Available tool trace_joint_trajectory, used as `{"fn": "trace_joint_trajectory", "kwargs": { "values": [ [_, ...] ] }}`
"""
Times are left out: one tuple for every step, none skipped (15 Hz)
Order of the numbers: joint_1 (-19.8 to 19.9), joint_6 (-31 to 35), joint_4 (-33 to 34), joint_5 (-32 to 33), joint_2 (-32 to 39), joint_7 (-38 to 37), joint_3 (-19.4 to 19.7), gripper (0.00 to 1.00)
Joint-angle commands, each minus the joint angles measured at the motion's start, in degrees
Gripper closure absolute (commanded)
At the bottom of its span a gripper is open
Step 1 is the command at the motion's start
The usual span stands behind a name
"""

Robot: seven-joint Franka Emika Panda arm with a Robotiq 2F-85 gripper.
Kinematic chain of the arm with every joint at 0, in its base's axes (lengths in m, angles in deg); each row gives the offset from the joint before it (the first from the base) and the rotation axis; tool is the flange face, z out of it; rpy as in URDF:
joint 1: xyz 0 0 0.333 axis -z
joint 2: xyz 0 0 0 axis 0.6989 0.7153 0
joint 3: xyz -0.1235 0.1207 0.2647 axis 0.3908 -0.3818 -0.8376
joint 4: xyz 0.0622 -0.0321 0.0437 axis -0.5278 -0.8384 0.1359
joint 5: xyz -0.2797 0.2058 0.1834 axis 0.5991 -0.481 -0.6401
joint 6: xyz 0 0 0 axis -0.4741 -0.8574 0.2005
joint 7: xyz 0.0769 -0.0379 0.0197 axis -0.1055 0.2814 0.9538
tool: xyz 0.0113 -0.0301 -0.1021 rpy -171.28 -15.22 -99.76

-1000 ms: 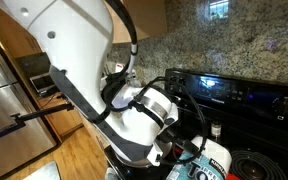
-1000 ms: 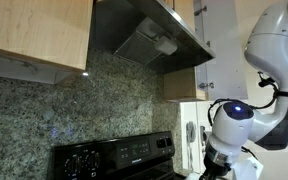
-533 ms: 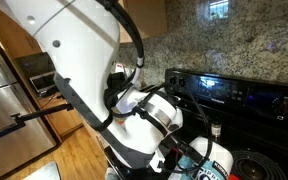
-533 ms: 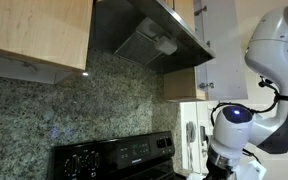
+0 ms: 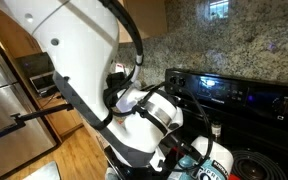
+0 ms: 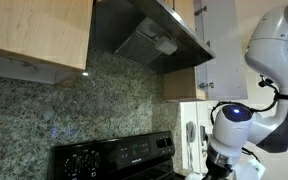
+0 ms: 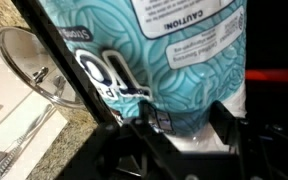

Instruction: Pick the paper towels and put them on the pan

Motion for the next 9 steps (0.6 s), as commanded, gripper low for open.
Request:
{"fn": "trace_joint_trajectory", "kwargs": {
  "values": [
    [-0.03, 0.29, -0.08, -0.27, 0.02, 0.59, -0.07, 0.66],
    [-0.07, 0.26, -0.18, -0.26, -0.14, 0.55, -0.11, 0.72],
    [-0.15, 0.12, -0.26, -0.44, -0.18, 0.70, -0.11, 0.72],
    [-0.17, 0.17, -0.28, -0.49, -0.20, 0.69, -0.14, 0.75],
    [-0.22, 0.14, -0.33, -0.54, -0.30, 0.72, -0.15, 0.78],
    [-0.26, 0.10, -0.43, -0.74, -0.40, 0.88, -0.15, 0.79],
    [-0.22, 0.21, -0.42, -0.73, -0.40, 0.79, -0.17, 0.79],
    [-0.19, 0.35, -0.49, -0.80, -0.49, 0.77, -0.21, 0.81],
    [-0.27, 0.21, -0.64, -0.80, -0.69, 0.72, -0.25, 0.83]
  ]
}}
